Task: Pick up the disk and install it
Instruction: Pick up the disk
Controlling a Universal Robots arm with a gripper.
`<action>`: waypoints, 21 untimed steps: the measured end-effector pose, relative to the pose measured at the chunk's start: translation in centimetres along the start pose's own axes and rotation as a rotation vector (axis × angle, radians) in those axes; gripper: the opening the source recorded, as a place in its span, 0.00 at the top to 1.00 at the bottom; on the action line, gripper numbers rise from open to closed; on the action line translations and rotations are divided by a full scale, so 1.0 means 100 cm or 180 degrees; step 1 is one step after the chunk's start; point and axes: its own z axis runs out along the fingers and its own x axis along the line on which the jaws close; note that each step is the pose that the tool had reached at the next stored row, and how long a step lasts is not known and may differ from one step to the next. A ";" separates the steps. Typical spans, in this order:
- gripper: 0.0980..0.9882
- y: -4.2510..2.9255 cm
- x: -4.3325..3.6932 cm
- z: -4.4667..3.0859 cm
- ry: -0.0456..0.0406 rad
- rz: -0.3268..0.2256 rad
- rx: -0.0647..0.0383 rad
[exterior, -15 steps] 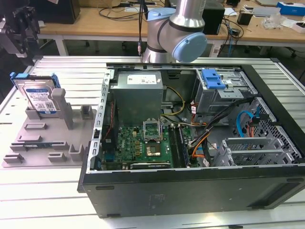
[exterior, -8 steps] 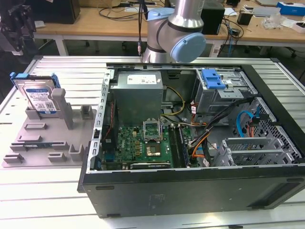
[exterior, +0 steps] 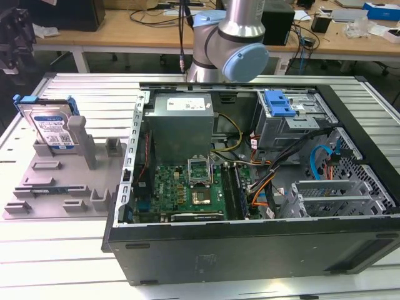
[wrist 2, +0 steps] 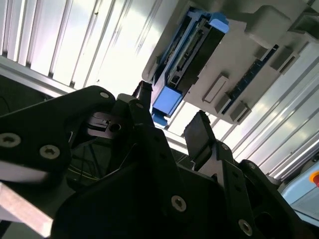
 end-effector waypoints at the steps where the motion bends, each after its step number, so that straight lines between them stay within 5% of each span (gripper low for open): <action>1: 0.50 0.0006 0.0000 0.0009 0.0000 -0.0017 -0.0001; 21: 0.50 0.0097 0.0051 0.0219 0.0004 -0.0175 0.0000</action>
